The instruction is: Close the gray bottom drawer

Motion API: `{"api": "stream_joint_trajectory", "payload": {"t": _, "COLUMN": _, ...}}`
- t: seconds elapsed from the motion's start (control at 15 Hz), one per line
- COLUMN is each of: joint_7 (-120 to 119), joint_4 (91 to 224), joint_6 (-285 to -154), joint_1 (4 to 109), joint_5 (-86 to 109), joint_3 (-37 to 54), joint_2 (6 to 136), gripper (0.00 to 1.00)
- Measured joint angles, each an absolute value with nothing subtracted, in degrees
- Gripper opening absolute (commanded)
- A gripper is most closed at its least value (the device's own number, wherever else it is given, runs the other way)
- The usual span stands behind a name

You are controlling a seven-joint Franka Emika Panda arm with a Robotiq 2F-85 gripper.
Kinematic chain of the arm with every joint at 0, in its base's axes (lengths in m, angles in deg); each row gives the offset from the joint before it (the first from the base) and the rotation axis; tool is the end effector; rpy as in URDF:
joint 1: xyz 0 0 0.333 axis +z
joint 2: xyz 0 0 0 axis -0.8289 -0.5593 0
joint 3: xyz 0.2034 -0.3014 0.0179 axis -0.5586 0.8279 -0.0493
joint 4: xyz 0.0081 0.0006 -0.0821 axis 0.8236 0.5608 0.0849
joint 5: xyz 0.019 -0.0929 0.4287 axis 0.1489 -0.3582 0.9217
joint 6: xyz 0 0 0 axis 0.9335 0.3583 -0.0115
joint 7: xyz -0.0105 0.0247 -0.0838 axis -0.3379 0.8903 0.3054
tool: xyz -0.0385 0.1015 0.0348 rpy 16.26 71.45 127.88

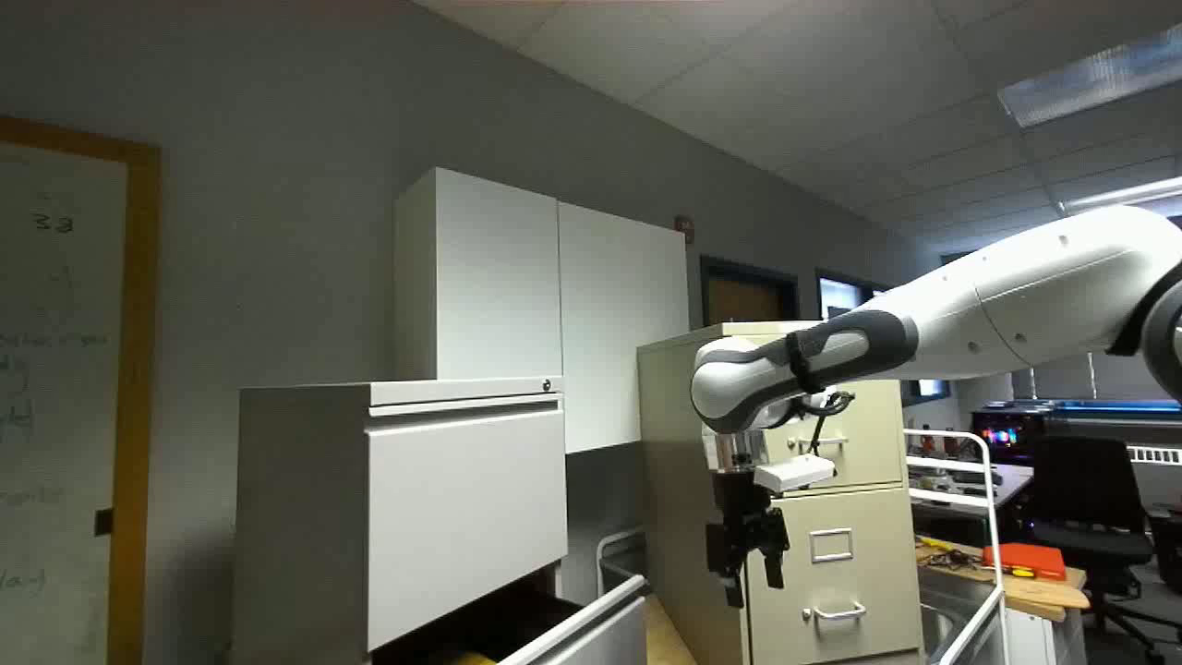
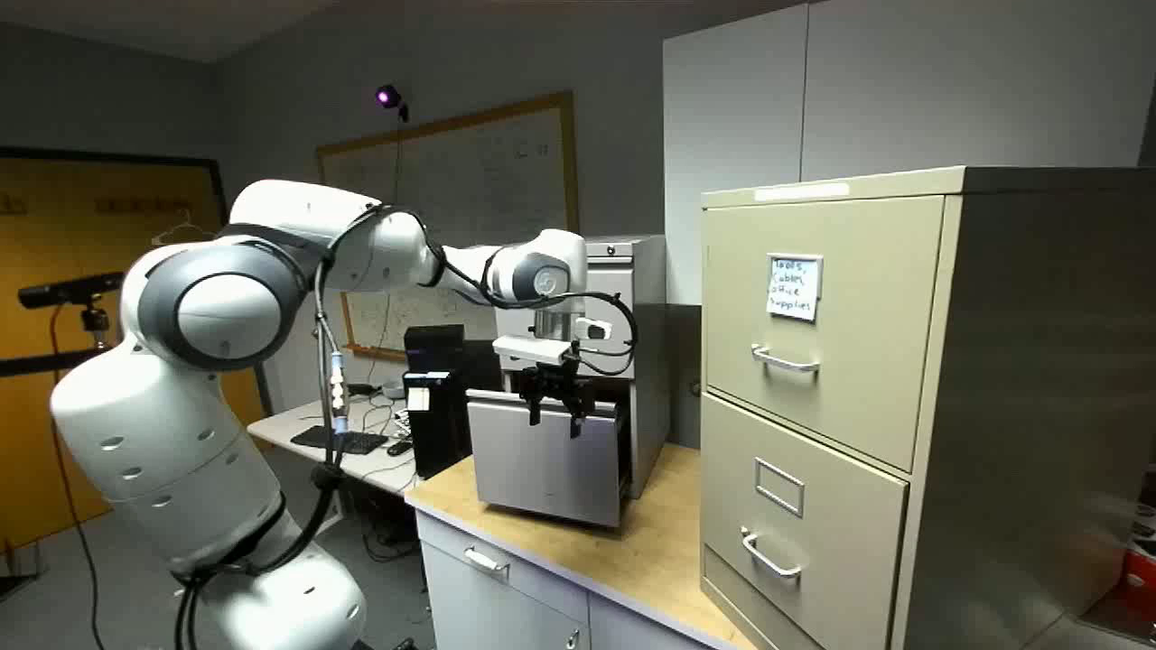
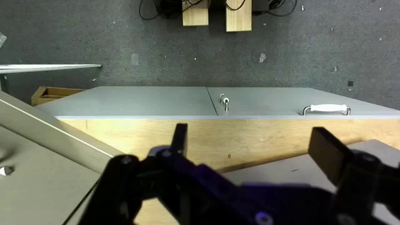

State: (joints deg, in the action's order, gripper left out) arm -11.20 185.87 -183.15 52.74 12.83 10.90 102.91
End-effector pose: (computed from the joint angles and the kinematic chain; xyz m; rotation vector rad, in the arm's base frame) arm 0.4845 -0.0860 0.5468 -3.1155 0.0575 0.1935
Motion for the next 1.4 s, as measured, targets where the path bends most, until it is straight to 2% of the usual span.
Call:
{"api": "stream_joint_trajectory", "payload": {"t": 1.07, "joint_7": -10.6, "joint_4": 186.12, "joint_6": -185.57, "joint_1": 52.72, "joint_5": 13.71, "joint_3": 10.9, "joint_2": 102.6, "gripper": 1.0}}
{"api": "stream_joint_trajectory", "payload": {"t": 1.13, "joint_7": -10.18, "joint_4": 186.41, "joint_6": -187.02, "joint_1": 52.72, "joint_5": 14.28, "joint_3": 10.89, "joint_2": 102.54, "gripper": 0.75}}
{"api": "stream_joint_trajectory", "payload": {"t": 1.27, "joint_7": -9.1, "joint_4": 187.32, "joint_6": -190.07, "joint_1": 52.72, "joint_5": 15.56, "joint_3": 10.81, "joint_2": 102.32, "gripper": 0.67}}
{"api": "stream_joint_trajectory", "payload": {"t": 1.4, "joint_7": -8.06, "joint_4": 188.28, "joint_6": -192.97, "joint_1": 52.74, "joint_5": 17.33, "joint_3": 10.69, "joint_2": 101.56, "gripper": 0.49}}
